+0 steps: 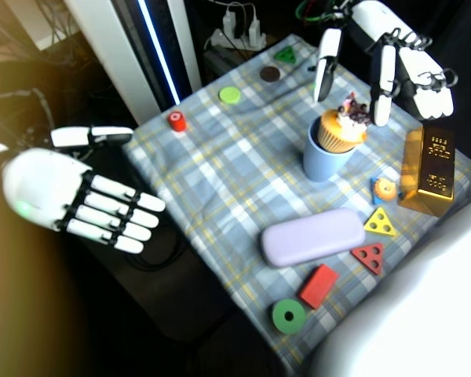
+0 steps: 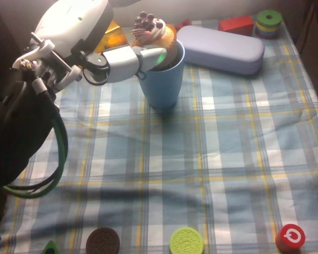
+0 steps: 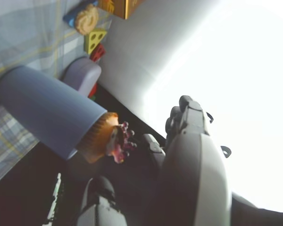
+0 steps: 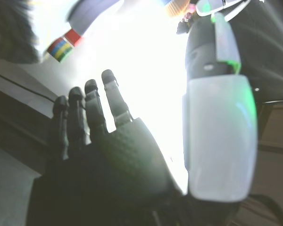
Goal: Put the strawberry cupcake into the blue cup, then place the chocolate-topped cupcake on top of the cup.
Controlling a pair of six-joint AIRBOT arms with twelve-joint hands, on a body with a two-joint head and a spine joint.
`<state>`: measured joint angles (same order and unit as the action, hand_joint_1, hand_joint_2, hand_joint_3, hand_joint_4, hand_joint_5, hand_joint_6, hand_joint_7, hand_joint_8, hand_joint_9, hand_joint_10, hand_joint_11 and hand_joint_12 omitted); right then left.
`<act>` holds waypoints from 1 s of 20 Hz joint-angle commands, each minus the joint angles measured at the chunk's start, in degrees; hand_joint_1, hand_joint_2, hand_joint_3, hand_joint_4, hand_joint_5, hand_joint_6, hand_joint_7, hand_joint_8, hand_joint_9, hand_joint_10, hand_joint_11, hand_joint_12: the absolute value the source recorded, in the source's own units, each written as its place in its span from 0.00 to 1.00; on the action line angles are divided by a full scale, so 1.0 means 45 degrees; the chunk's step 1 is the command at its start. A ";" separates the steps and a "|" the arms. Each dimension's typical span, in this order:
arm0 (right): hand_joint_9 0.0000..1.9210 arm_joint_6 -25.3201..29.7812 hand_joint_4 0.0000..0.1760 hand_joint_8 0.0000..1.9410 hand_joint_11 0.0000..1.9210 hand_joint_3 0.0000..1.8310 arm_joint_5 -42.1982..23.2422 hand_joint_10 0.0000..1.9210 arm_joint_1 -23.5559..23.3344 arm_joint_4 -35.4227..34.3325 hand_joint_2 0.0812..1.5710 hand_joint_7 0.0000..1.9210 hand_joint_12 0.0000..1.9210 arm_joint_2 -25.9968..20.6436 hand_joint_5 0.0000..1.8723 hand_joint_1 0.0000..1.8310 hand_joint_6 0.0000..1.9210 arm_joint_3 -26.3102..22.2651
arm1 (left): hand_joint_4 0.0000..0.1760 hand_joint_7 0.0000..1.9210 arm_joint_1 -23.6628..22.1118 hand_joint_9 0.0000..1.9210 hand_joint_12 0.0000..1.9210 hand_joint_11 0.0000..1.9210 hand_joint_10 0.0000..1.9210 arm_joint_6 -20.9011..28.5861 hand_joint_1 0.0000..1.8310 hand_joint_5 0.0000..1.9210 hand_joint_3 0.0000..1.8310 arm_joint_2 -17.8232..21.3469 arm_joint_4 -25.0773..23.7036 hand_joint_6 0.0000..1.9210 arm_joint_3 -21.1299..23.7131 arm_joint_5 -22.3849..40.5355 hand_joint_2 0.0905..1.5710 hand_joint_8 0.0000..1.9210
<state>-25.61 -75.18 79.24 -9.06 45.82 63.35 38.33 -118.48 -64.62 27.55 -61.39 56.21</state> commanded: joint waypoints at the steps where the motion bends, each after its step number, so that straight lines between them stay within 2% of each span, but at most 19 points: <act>1: 0.00 0.0153 0.05 0.00 0.00 0.01 -0.1449 0.00 0.0020 -0.0454 0.62 0.00 0.00 -0.0008 0.00 0.00 0.00 0.0121 | 0.82 0.07 -0.0073 0.05 0.14 0.00 0.00 0.0042 0.46 0.24 0.00 0.0073 -0.0509 0.00 0.0007 0.1490 0.58 0.00; 2: 0.00 0.0158 0.10 0.00 0.00 0.00 -0.1434 0.00 0.0031 -0.0459 0.62 0.00 0.00 -0.0006 0.00 0.00 0.00 0.0126 | 0.80 0.07 -0.0066 0.05 0.15 0.00 0.00 0.0042 0.44 0.24 0.00 0.0087 -0.0523 0.00 0.0040 0.1512 0.58 0.00; 3: 0.00 0.0159 0.04 0.00 0.00 0.00 -0.1419 0.00 0.0039 -0.0463 0.61 0.00 0.00 -0.0003 0.00 0.00 0.00 0.0126 | 0.79 0.07 -0.0051 0.05 0.13 0.00 0.00 0.0041 0.43 0.23 0.00 0.0104 -0.0538 0.00 0.0076 0.1533 0.58 0.00; 5: 0.00 0.0159 0.15 0.00 0.00 0.01 -0.1411 0.00 0.0044 -0.0491 0.63 0.00 0.00 0.0011 0.00 0.00 0.00 0.0127 | 0.85 0.06 0.0010 0.02 0.03 0.00 0.00 0.0041 0.34 0.19 0.00 0.0212 -0.0628 0.00 0.0238 0.1654 0.57 0.00; 6: 0.00 0.0159 0.18 0.00 0.00 0.01 -0.1413 0.00 0.0044 -0.0518 0.63 0.00 0.00 0.0017 0.00 0.00 0.00 0.0127 | 0.76 0.06 0.0034 0.02 0.00 0.00 0.00 0.0039 0.29 0.18 0.00 0.0296 -0.0683 0.00 0.0347 0.1741 0.58 0.00; 7: 0.00 0.0151 0.27 0.00 0.00 0.00 -0.1426 0.00 0.0044 -0.0570 0.60 0.00 0.00 0.0025 0.00 0.00 0.00 0.0143 | 0.71 0.06 0.0062 0.01 0.00 0.00 0.00 0.0038 0.25 0.17 0.01 0.0371 -0.0737 0.00 0.0441 0.1835 0.60 0.00; 8: 0.00 0.0066 0.20 0.00 0.00 0.00 -0.1515 0.00 0.0044 -0.0677 0.59 0.00 0.00 0.0040 0.00 0.00 0.00 0.0178 | 0.76 0.05 0.0128 0.00 0.00 0.00 0.00 0.0037 0.16 0.16 0.01 0.0468 -0.0771 0.00 0.0557 0.1940 0.66 0.00; 9: 0.00 -0.0159 0.01 0.00 0.00 0.00 -0.1645 0.00 0.0035 -0.0854 0.59 0.00 0.00 0.0050 0.00 0.00 0.00 0.0174 | 0.82 0.04 0.0305 0.00 0.00 0.00 0.00 0.0033 0.07 0.14 0.01 0.0592 -0.0777 0.00 0.0682 0.2123 0.68 0.00; 10: 0.00 -0.0316 0.00 0.00 0.00 0.00 -0.1816 0.00 0.0016 -0.1003 0.60 0.00 0.00 0.0049 0.00 0.00 0.00 0.0151 | 0.79 0.03 0.0526 0.00 0.00 0.00 0.00 0.0035 0.01 0.10 0.01 0.0743 -0.0720 0.00 0.0839 0.2299 0.69 0.00; 11: 0.00 -0.0340 0.00 0.00 0.00 0.00 -0.2039 0.00 0.0016 -0.1158 0.60 0.00 0.00 0.0028 0.00 0.00 0.00 0.0120 | 0.62 0.01 0.0891 0.00 0.00 0.00 0.00 0.0037 0.00 0.07 0.02 0.0996 -0.0532 0.00 0.1151 0.2594 0.71 0.00; 12: 0.00 -0.0345 0.00 0.00 0.00 0.01 -0.2124 0.00 0.0017 -0.1231 0.62 0.00 0.00 0.0017 0.00 0.00 0.00 0.0092 | 0.57 0.00 0.1132 0.00 0.00 0.00 0.00 0.0037 0.00 0.03 0.00 0.1173 -0.0411 0.00 0.1370 0.2830 0.66 0.00; 13: 0.00 -0.0385 0.00 0.00 0.00 0.01 -0.2170 0.00 0.0019 -0.1295 0.62 0.00 0.00 0.0016 0.00 0.00 0.00 0.0053 | 0.62 0.00 0.1425 0.00 0.00 0.00 0.00 0.0037 0.00 0.01 0.00 0.1382 -0.0282 0.00 0.1608 0.3079 0.63 0.00; 14: 0.00 -0.0592 0.00 0.00 0.00 0.00 -0.2190 0.00 0.0029 -0.1416 0.62 0.00 0.00 0.0016 0.00 0.00 0.00 -0.0054 | 0.53 0.00 0.1868 0.00 0.00 0.00 0.00 0.0029 0.00 0.00 0.00 0.1644 -0.0063 0.00 0.1938 0.3439 0.63 0.00; 16: 0.00 -0.1048 0.07 0.00 0.00 0.00 -0.2305 0.00 0.0062 -0.1705 0.62 0.00 0.00 0.0016 0.00 0.00 0.00 -0.0343 | 0.56 0.00 0.2612 0.00 0.00 0.00 0.00 -0.0105 0.00 0.00 0.00 0.2061 0.0476 0.00 0.2391 0.3933 0.67 0.00; 17: 0.00 -0.1350 0.10 0.00 0.00 0.00 -0.2466 0.00 0.0072 -0.1865 0.62 0.00 0.00 0.0016 0.00 0.00 0.00 -0.0539 | 0.75 0.00 0.3002 0.00 0.00 0.00 0.00 -0.0237 0.00 0.00 0.00 0.2299 0.0810 0.00 0.2607 0.4155 0.66 0.00; 18: 0.00 -0.1674 0.14 0.00 0.00 0.01 -0.2670 0.00 0.0095 -0.2048 0.63 0.00 0.00 -0.0021 0.00 0.00 0.00 -0.0774 | 0.77 0.00 0.3348 0.00 0.00 0.00 0.00 -0.0273 0.00 0.00 0.00 0.2511 0.1182 0.00 0.2824 0.4419 0.64 0.00; 19: 0.00 -0.1919 0.09 0.00 0.00 0.01 -0.2960 0.00 0.0183 -0.2279 0.65 0.00 0.00 -0.0024 0.00 0.00 0.00 -0.1007 | 0.73 0.00 0.3797 0.00 0.00 0.00 0.00 -0.0269 0.00 0.00 0.00 0.2732 0.1585 0.00 0.3066 0.4826 0.62 0.00; 20: 0.00 -0.1946 0.07 0.00 0.00 0.01 -0.3312 0.00 0.0418 -0.2549 0.65 0.00 0.00 -0.0022 0.00 0.00 0.00 -0.1143 | 0.78 0.00 0.4157 0.00 0.00 0.00 0.00 -0.0268 0.00 0.00 0.00 0.2856 0.1875 0.00 0.3274 0.5245 0.62 0.00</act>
<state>-34.50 -83.09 82.43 -19.00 46.02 57.71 58.59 -119.92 -51.79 39.44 -46.04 72.53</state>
